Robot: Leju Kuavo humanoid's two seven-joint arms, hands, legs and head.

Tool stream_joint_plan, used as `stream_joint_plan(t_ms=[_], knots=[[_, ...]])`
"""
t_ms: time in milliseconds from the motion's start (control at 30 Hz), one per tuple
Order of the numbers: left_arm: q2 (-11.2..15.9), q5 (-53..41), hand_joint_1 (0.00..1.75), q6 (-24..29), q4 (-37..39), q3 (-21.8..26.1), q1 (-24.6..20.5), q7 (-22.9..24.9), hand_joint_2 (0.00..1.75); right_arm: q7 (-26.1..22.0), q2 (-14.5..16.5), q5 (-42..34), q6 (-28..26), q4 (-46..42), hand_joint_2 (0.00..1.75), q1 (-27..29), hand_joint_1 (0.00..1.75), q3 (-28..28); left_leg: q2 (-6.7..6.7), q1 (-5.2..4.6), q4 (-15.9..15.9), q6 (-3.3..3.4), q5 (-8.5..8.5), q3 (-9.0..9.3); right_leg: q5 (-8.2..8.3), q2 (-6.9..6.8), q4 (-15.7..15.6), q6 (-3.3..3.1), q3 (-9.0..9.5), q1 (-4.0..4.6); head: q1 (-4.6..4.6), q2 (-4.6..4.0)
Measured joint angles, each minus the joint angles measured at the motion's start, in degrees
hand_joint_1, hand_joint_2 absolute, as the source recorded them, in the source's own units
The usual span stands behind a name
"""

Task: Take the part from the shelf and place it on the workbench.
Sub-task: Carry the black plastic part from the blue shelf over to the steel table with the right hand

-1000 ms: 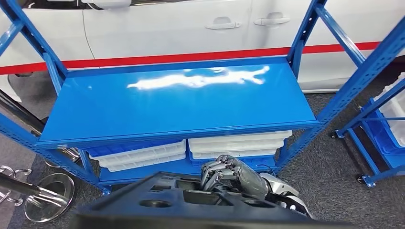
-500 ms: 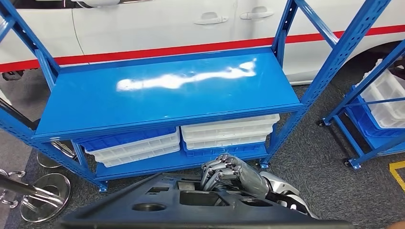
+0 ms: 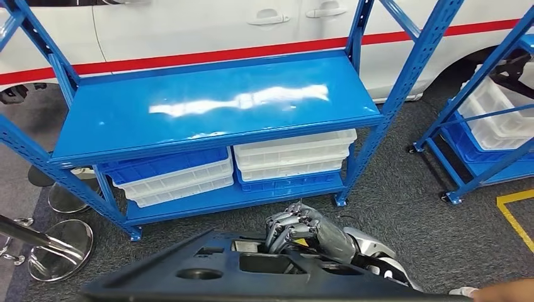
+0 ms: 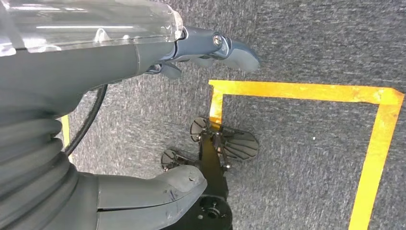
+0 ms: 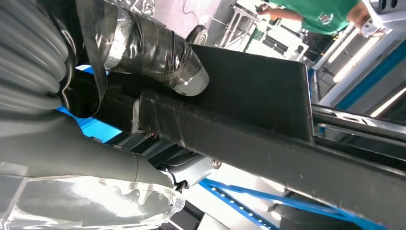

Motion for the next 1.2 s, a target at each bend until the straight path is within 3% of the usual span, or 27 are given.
stream_joint_plan(t_ms=[33, 67, 167, 200, 233, 267, 333, 367, 433, 467, 500, 533, 567, 633, 667, 700, 733, 767, 800, 833, 867, 933, 967, 1033, 1067, 1100, 1200], knots=[[0.0, 0.0, 0.0, 0.1, 0.0, 0.0, 0.1, 0.1, 1.75, 0.0, 0.0, -0.4, 0.1, 0.0, 1.75, 0.1, 1.75, 0.0, -0.13, 0.08, 0.3, -0.33, -0.36, -0.42, 0.64, -0.12, 0.0, -0.4, -0.62, -0.09, 0.0, 0.0], [0.0, 0.0, 0.0, 0.2, 0.0, 0.0, 0.1, 0.2, 1.75, 0.1, 0.0, -0.9, 0.3, 0.0, 1.75, 0.3, 1.75, 0.0, -0.32, 0.13, 1.2, -0.66, -1.85, -1.01, 1.36, -0.25, -0.1, -0.89, -1.36, -0.24, 0.0, 0.0], [0.0, 0.0, 0.0, 0.3, 0.0, 0.0, 0.3, 0.4, 1.75, 0.4, 0.0, -1.9, 0.4, 0.0, 1.75, 0.9, 1.75, 0.1, -0.69, 0.41, 10.0, -1.5, -10.76, -3.28, 3.57, -0.46, 0.2, -1.76, -4.32, -0.31, -0.02, 0.0], [0.0, 0.0, 0.0, 0.3, 0.0, 0.0, 0.3, 0.4, 1.75, 0.6, 0.0, -1.9, 0.3, 0.0, 1.75, 1.1, 1.75, 0.3, -0.69, 0.45, 13.6, -1.69, -12.43, -3.67, 4.26, -0.47, 0.5, -1.77, -5.45, -0.24, -0.02, 0.0], [0.0, 0.0, 0.0, 0.3, 0.0, 0.0, 0.3, 0.4, 1.75, 0.8, 0.0, -1.7, 0.3, 0.0, 1.75, 1.2, 1.75, 0.5, -0.69, 0.47, 16.2, -1.82, -12.49, -3.52, 4.96, -0.47, 0.8, -1.73, -6.65, -0.2, -0.02, 0.0], [0.0, 0.0, 0.0, 0.4, 0.0, 0.0, 0.3, 0.4, 1.75, 1.0, 0.0, -1.5, 0.4, 0.0, 1.75, 1.2, 1.75, 0.7, -0.69, 0.47, 17.2, -1.86, -11.17, -2.7, 5.63, -0.47, 1.1, -1.65, -7.87, -0.17, -0.02, 0.0], [0.1, 0.0, 0.0, 0.5, 0.0, 0.0, 0.3, 0.5, 1.75, 1.1, 0.0, -1.3, 0.8, 0.0, 1.75, 1.2, 1.75, 1.0, -0.79, 0.46, 13.6, -1.62, -7.87, 1.61, 6.86, -0.43, 1.8, -1.35, -10.0, -0.18, -0.03, 0.0], [0.1, 0.0, 0.0, 0.6, 0.0, 0.0, 0.2, 0.6, 1.75, 0.9, 0.0, -1.3, 1.2, 0.0, 1.75, 1.2, 1.75, 1.0, -0.94, 0.37, 9.3, -1.34, -7.68, 5.17, 7.4, -0.39, 2.1, -1.12, -10.73, -0.11, -0.03, 0.0], [0.2, -0.1, 0.0, 0.9, 0.0, 0.0, 0.0, 0.8, 1.75, 0.3, 0.0, -1.1, 1.9, 0.0, 1.75, 1.2, 1.75, 1.0, -1.23, 0.13, 0.7, -0.71, -9.49, 11.12, 8.62, -0.45, 2.2, -0.54, -11.37, -0.04, -0.02, 0.0], [0.2, -0.1, 0.0, 1.0, 0.0, 0.0, 0.0, 0.8, 1.75, 0.1, -0.1, -1.0, 2.1, 0.0, 1.75, 1.2, 1.75, 1.0, -1.31, -0.05, -1.8, -0.4, -10.23, 12.54, 9.28, -0.5, 2.0, -0.21, -11.44, -0.06, -0.01, 0.0], [0.2, -0.2, 0.0, 1.1, 0.0, 0.1, 0.0, 0.9, 1.75, -0.1, -0.1, -1.0, 2.2, 0.0, 1.75, 1.2, 1.75, 1.0, -1.3, -0.07, -2.7, -0.05, -10.17, 12.62, 9.99, -0.53, 1.7, 0.14, -11.48, -0.08, 0.0, 0.0], [0.2, -0.3, 0.0, 1.1, 0.0, 0.1, 0.0, 0.9, 1.75, -0.1, -0.1, -0.9, 2.3, 0.0, 1.75, 1.2, 1.75, 1.0, -1.13, -0.02, -2.8, 0.36, -9.59, 12.18, 10.08, -0.45, 1.6, 0.44, -11.65, -0.17, 0.0, 0.0], [0.2, -0.4, 0.0, 1.2, 0.0, 0.1, 0.1, 0.9, 1.75, -0.2, -0.1, -0.9, 2.4, 0.0, 1.75, 1.3, 1.75, 1.0, -0.93, 0.08, -2.8, 0.83, -8.93, 11.63, 9.01, -0.36, 2.2, 0.72, -12.07, -0.24, 0.0, 0.0], [0.2, -0.5, 0.0, 1.2, 0.0, 0.1, 0.1, 1.0, 1.75, -0.2, -0.2, -0.8, 2.4, 0.0, 1.75, 1.5, 1.75, 1.0, -0.43, 0.2, -2.7, 1.63, -7.53, 9.98, 3.51, -0.21, 6.9, 1.14, -13.75, -0.44, 0.01, 0.0], [0.2, -0.6, 0.0, 1.2, 0.0, 0.1, 0.1, 1.0, 1.75, -0.2, -0.2, -0.8, 2.4, 0.0, 1.75, 1.6, 1.75, 1.0, -0.31, 0.13, -2.5, 1.87, -6.88, 8.98, 0.37, -0.22, 10.8, 1.3, -14.8, -0.51, 0.01, 0.0], [0.2, -0.6, 0.0, 1.2, 0.0, 0.1, 0.1, 1.0, 1.75, -0.2, -0.2, -0.7, 2.4, 0.0, 1.75, 1.8, 1.75, 1.0, -0.22, 0.05, -2.2, 1.96, -6.23, 7.93, -1.63, -0.22, 14.7, 1.44, -15.63, -0.56, 0.0, 0.0], [0.2, -0.6, 0.0, 1.2, 0.0, 0.1, 0.1, 1.0, 1.75, -0.2, -0.2, -0.7, 2.4, 0.0, 1.75, 1.9, 1.75, 1.0, -0.16, -0.01, -1.8, 1.94, -5.6, 6.79, -1.98, -0.23, 17.8, 1.53, -15.95, -0.59, 0.0, 0.0], [0.2, -0.6, 0.0, 1.2, 0.0, 0.1, 0.1, 1.0, 1.75, -0.2, -0.2, -0.6, 2.4, 0.0, 1.75, 2.1, 1.75, 1.0, -0.11, -0.06, -1.4, 1.86, -5.02, 5.59, -0.93, -0.23, 19.3, 1.55, -15.49, -0.59, -0.01, 0.0], [0.2, -0.6, 0.0, 1.3, 0.0, 0.2, 0.1, 1.0, 1.75, -0.2, -0.2, -0.5, 2.3, 0.0, 1.75, 2.2, 1.75, 1.0, -0.08, -0.09, -0.9, 1.73, -4.5, 4.39, 0.78, -0.23, 18.8, 1.46, -13.98, -0.58, -0.01, 0.0], [0.2, -0.6, 0.0, 1.3, 0.0, 0.2, 0.1, 1.0, 1.75, -0.2, -0.2, -0.5, 2.3, 0.0, 1.75, 2.2, 1.75, 1.0, -0.07, -0.1, -0.4, 1.57, -4.0, 3.33, 2.17, -0.23, 16.3, 1.29, -11.42, -0.57, -0.01, 0.0], [0.2, -0.6, 0.0, 1.3, 0.0, 0.2, 0.0, 1.0, 1.75, -0.2, -0.2, -0.4, 2.3, 0.0, 1.75, 2.2, 1.75, 1.0, -0.09, -0.18, -0.1, 1.36, -3.57, 2.52, 2.43, -0.22, 12.3, 1.05, -7.92, -0.47, -0.01, 0.0], [0.2, -0.6, 0.0, 1.3, 0.0, 0.2, 0.0, 1.0, 1.75, -0.3, -0.2, -0.4, 2.2, 0.0, 1.75, 2.2, 1.75, 1.0, -0.16, -0.28, 0.2, 0.82, -2.62, 1.71, 0.71, -0.21, 4.0, 0.47, -1.97, -0.18, -0.01, 0.0], [0.2, -0.6, 0.0, 1.3, 0.0, 0.2, 0.0, 1.0, 1.75, -0.3, -0.2, -0.4, 2.2, 0.0, 1.75, 2.1, 1.75, 1.0, -0.17, -0.28, 0.3, 0.49, -2.11, 1.46, -0.08, -0.2, 1.7, 0.18, -0.57, 0.03, -0.02, 0.0], [0.3, -0.6, 0.0, 1.3, 0.0, 0.2, 0.1, 0.9, 1.75, -0.3, -0.2, -0.3, 2.1, 0.0, 1.75, 2.2, 1.75, 1.0, -0.26, -0.16, 0.4, -0.23, -1.46, 0.98, 0.27, -0.3, 0.7, -0.57, -0.93, 0.04, -0.01, 0.0], [0.3, -0.7, 0.0, 1.2, 0.0, 0.2, 0.1, 1.0, 1.75, -0.4, -0.2, -0.2, 2.0, 0.0, 1.75, 2.3, 1.75, 1.0, -0.38, -0.08, 1.0, -0.55, -2.25, 0.48, 0.84, -0.4, 0.7, -1.1, -1.5, -0.04, -0.01, 0.0], [0.4, -0.7, 0.0, 1.2, 0.0, 0.3, 0.2, 1.0, 1.75, -0.4, -0.2, -0.1, 2.0, 0.0, 1.75, 2.4, 1.75, 1.0, -0.52, -0.01, 2.6, -0.84, -4.14, -0.24, 1.5, -0.51, 0.6, -1.61, -2.19, -0.15, -0.01, 0.0], [0.5, -1.0, 0.0, 0.9, 0.0, 0.3, 0.4, 1.1, 1.75, -0.7, -0.2, 0.1, 1.9, 0.0, 1.75, 2.7, 1.75, 1.0, -0.69, 0.27, 12.5, -1.42, -12.34, -3.11, 3.49, -0.59, 0.9, -2.36, -4.95, 0.0, -0.02, 0.0]])
